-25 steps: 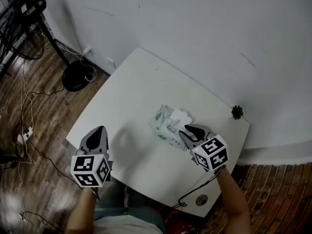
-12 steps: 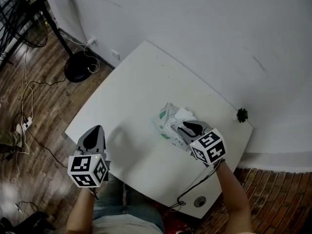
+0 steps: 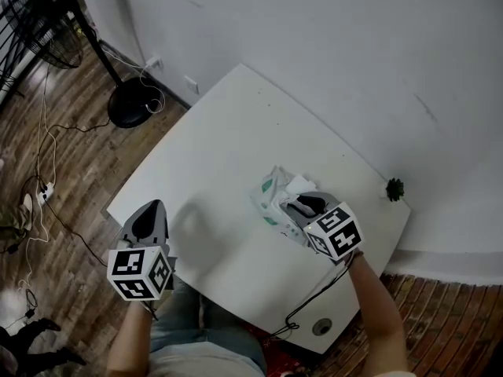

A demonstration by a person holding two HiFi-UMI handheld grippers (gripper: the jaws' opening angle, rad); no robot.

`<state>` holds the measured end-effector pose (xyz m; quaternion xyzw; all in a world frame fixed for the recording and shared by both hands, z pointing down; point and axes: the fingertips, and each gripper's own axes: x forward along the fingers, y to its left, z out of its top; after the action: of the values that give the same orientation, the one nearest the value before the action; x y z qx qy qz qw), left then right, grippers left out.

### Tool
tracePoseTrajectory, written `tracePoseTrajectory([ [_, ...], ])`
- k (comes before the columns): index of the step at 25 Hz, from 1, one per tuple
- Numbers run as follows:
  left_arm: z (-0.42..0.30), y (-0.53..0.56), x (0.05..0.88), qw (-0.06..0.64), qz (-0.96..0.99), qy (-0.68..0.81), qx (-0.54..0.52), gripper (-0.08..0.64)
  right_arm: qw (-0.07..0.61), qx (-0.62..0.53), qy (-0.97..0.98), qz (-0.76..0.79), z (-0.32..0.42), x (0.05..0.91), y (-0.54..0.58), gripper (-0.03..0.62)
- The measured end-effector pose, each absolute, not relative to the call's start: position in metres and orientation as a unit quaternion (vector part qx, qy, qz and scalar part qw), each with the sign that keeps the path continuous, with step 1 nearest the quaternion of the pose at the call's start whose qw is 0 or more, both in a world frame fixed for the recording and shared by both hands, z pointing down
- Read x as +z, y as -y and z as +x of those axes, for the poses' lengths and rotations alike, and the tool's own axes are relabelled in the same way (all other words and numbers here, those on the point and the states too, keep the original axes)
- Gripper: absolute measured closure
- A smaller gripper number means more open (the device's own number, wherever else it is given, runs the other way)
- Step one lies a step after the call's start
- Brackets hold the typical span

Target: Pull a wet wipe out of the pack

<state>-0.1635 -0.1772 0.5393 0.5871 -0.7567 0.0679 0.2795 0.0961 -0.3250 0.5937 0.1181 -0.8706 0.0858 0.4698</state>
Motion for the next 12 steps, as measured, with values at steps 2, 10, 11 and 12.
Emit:
tracePoseTrajectory([
  [2, -0.1653, 0.1772, 0.5408, 0.282, 0.585, 0.758, 0.068, 0.56, 0.476, 0.083, 0.868, 0.114, 0.0943, 0.596, 0.3242, 0.482],
  [10, -0.1678, 0.1822, 0.5406, 0.283, 0.585, 0.757, 0.068, 0.56, 0.5, 0.064, 0.858, 0.102, 0.0882, 0.6022, 0.3243, 0.483],
  [11, -0.1686, 0.1828, 0.5409, 0.283, 0.584, 0.757, 0.068, 0.56, 0.5, 0.065, 0.858, 0.101, 0.0877, 0.6026, 0.3242, 0.485],
  [12, -0.1692, 0.1834, 0.5409, 0.283, 0.584, 0.757, 0.068, 0.56, 0.5, 0.067, 0.857, 0.1, 0.0873, 0.603, 0.3241, 0.485],
])
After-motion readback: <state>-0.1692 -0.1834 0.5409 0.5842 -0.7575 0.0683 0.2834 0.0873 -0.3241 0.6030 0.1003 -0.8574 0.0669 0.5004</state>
